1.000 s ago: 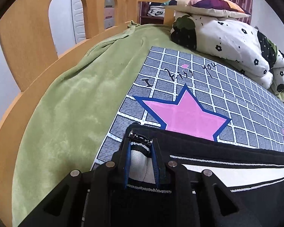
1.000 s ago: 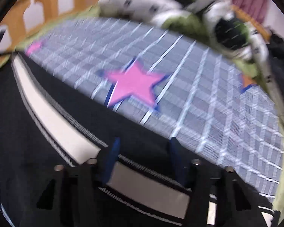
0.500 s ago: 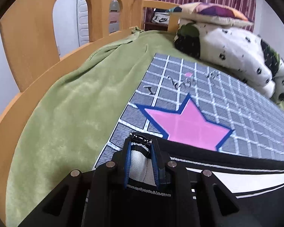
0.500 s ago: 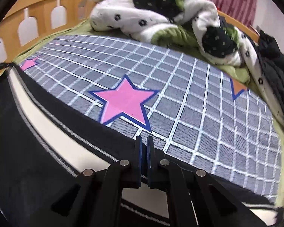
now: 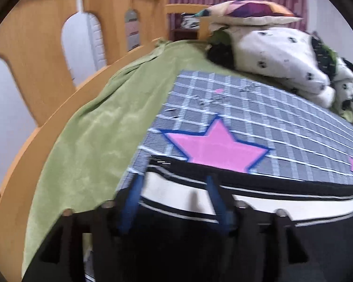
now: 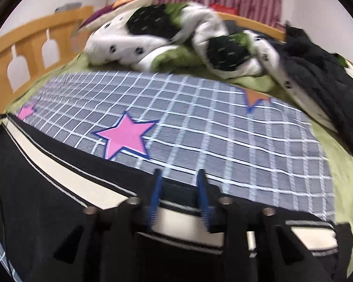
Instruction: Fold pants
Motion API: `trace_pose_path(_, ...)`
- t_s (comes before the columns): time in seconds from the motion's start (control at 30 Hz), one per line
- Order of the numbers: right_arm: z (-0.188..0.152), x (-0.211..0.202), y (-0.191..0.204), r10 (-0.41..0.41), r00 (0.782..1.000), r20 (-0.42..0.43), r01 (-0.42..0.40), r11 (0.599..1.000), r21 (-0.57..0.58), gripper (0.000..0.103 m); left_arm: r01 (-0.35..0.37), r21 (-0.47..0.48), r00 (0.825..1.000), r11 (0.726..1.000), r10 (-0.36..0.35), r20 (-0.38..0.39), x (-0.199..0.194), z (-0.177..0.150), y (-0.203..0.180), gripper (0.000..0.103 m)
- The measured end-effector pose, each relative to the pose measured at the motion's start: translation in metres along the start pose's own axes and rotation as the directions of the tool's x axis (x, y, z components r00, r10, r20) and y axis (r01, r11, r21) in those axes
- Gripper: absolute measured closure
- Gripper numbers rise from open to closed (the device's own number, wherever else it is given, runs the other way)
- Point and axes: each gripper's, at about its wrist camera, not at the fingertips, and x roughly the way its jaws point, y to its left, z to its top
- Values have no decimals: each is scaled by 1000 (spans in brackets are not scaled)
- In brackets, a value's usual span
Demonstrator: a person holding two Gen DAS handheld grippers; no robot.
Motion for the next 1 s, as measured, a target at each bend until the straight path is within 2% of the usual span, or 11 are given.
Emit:
trace_pose_path(0.07, -7, 2, -10, -36, 999, -16, 36, 999, -16, 60, 17, 29, 1000, 999, -17, -3, -1, 0, -14, 44)
trace_pose_path(0.13, -17, 21, -21, -67, 994, -83, 67, 998, -8, 60, 8, 57, 1000, 998, -7, -16, 2, 0, -26, 44)
trace_pose_path(0.2, -27, 43, -29, -86, 986, -142, 86, 996, -5, 65, -3, 65, 1000, 998, 4, -15, 2, -1, -32, 44)
trace_pose_path(0.33, -26, 52, -36, -87, 988, -125, 95, 994, 55, 65, -44, 38, 999, 998, 44, -13, 1, 1, -20, 44)
trace_pose_path(0.43, -17, 38, -29, -100, 991, -87, 106, 992, 66, 67, -78, 10, 997, 997, 78, -13, 3, 3, -2, 44)
trace_pose_path(0.57, 3, 24, 0, 36, 999, -22, -34, 998, 54, 63, -133, -47, 990, 990, 131, -57, 17, 9, 28, 44)
trace_pose_path(0.67, 15, 27, 41, 80, 996, -32, -82, 994, -70, 62, -98, -77, 987, 992, 87, -132, 37, 11, 41, 44)
trace_pose_path(0.83, 25, 49, 100, 168, 983, -74, -179, 968, -174, 62, -51, -128, 992, 990, 35, -121, 45, 8, 40, 44)
trace_pose_path(0.87, 27, 52, 112, 182, 980, -77, -194, 961, -195, 62, -43, -124, 992, 991, 28, -122, 46, 6, 37, 45)
trace_pose_path(0.9, 28, 55, 124, 196, 977, -82, -210, 953, -220, 62, -37, -116, 993, 993, 24, -119, 46, 5, 35, 53)
trace_pose_path(1.0, 25, 63, 155, 209, 971, -113, -233, 929, -287, 65, -30, -85, 995, 996, 21, -94, 39, 1, 28, 64)
